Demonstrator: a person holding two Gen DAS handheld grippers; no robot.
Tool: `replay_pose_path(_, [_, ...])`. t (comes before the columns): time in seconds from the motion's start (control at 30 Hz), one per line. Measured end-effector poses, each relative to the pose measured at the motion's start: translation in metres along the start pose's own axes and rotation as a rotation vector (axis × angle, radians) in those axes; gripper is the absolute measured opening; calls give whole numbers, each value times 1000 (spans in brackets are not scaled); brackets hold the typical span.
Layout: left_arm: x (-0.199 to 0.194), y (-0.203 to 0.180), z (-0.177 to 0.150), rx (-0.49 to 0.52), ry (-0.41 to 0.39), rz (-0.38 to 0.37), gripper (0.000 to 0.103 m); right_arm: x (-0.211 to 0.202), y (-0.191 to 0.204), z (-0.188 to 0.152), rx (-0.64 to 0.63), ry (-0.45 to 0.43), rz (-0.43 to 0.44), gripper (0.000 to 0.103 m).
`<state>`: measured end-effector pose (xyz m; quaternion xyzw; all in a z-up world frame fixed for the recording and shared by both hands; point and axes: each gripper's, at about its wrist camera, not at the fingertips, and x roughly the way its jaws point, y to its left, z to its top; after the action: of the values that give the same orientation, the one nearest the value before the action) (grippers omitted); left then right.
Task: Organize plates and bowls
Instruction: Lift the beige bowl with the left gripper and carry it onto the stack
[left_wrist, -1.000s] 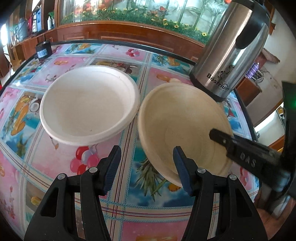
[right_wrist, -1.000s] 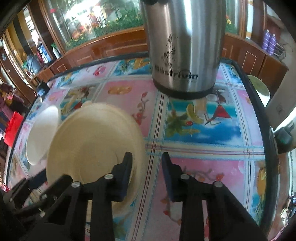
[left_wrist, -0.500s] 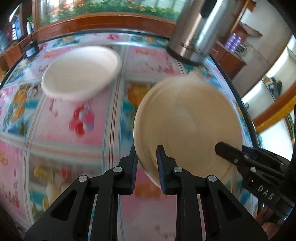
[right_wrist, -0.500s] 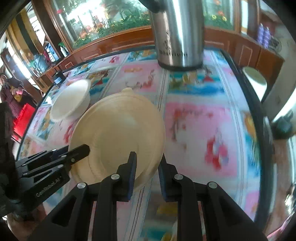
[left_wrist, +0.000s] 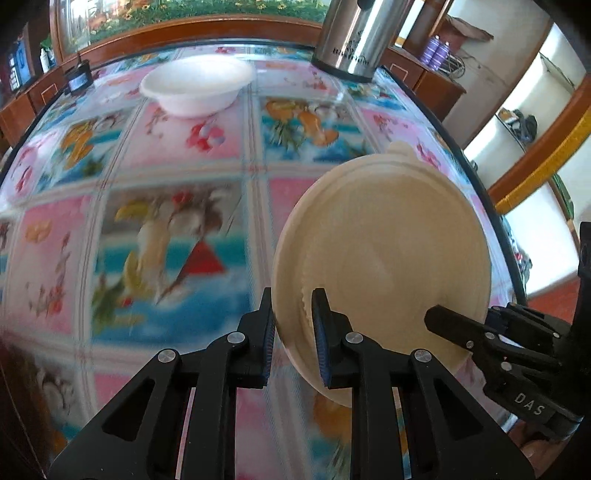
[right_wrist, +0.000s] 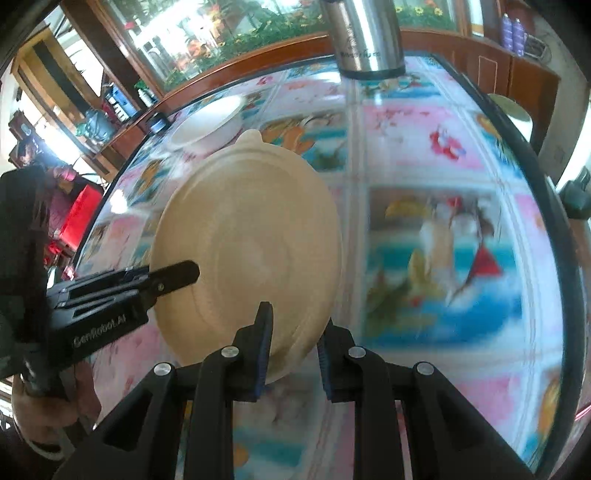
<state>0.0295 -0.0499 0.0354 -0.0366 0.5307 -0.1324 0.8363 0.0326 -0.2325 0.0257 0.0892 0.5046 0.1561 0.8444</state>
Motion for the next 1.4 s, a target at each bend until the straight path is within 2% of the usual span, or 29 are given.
replay_pose_path(0.13, [-10, 13, -25, 8, 25, -3, 18, -5, 14, -21, 6, 15, 23, 22])
replay_pose_path(0.27, [-23, 21, -45, 26, 16, 9, 18, -4, 30, -40, 3, 33, 47, 22])
replay_pose_path(0.6, [-49, 40, -78, 56, 4, 45, 18, -3, 61, -58, -31, 31, 57, 22])
replay_pose_path(0.93, [-95, 65, -89, 36, -45, 65, 18, -10, 102, -57, -105, 15, 90, 25])
replay_pose_path(1.4, [-155, 124, -95, -24, -144, 151, 18, -6, 176, -38, -238, 4, 138, 25])
